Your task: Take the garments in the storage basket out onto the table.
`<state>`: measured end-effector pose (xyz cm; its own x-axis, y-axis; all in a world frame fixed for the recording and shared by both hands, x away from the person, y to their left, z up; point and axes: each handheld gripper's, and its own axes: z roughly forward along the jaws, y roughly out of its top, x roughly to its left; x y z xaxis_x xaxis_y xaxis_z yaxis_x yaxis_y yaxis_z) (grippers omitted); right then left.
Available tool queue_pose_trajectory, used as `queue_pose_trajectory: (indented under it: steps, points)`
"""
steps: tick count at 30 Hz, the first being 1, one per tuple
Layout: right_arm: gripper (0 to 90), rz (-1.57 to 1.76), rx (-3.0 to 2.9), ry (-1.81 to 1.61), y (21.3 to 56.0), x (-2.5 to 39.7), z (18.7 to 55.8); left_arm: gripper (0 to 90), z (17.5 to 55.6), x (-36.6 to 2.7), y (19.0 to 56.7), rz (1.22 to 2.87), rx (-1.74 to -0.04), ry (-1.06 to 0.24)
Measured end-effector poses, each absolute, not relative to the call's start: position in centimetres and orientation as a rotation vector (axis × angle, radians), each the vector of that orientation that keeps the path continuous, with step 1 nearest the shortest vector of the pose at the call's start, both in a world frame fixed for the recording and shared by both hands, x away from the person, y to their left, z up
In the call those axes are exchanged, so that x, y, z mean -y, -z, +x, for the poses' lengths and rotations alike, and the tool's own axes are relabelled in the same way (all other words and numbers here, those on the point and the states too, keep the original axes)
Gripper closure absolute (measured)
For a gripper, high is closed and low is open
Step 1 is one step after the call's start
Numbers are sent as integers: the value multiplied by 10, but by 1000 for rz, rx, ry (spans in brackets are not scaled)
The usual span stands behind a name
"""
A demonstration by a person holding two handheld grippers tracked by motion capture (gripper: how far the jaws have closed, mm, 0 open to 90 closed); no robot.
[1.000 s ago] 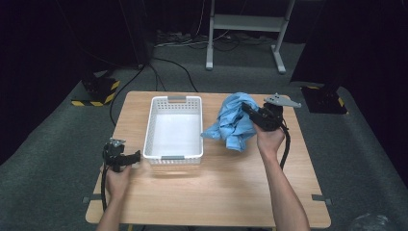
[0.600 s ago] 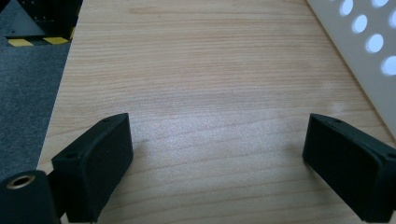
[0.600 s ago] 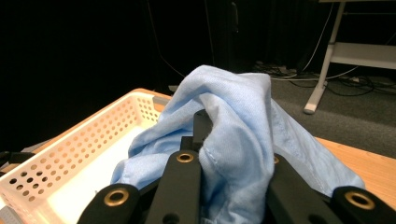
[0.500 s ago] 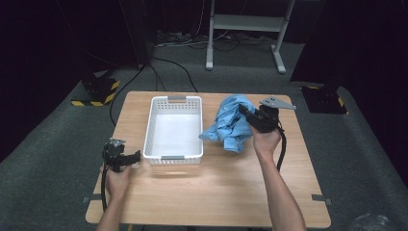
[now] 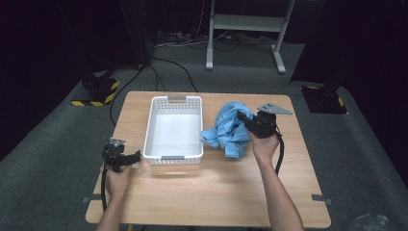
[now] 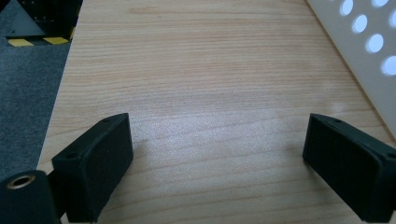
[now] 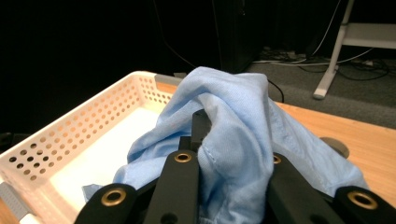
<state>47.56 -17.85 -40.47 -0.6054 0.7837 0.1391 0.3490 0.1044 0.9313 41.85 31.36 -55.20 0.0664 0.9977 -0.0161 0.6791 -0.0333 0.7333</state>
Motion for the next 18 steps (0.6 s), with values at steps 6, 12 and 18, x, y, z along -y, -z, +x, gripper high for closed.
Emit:
queue_pose_trajectory:
  steps: [6,12,18]
  points:
    - [824,1118,-2036,-1489,417,175,476,87,418,-314,552,1773,-1671,-712]
    - [819,1119,-2064,-1469,424,170,476,87,418,-314,552,1773,-1671,-712]
    - [823,1142,-2095,-1462,431,171,477,86,418,-314,552,1773,-1670,-712]
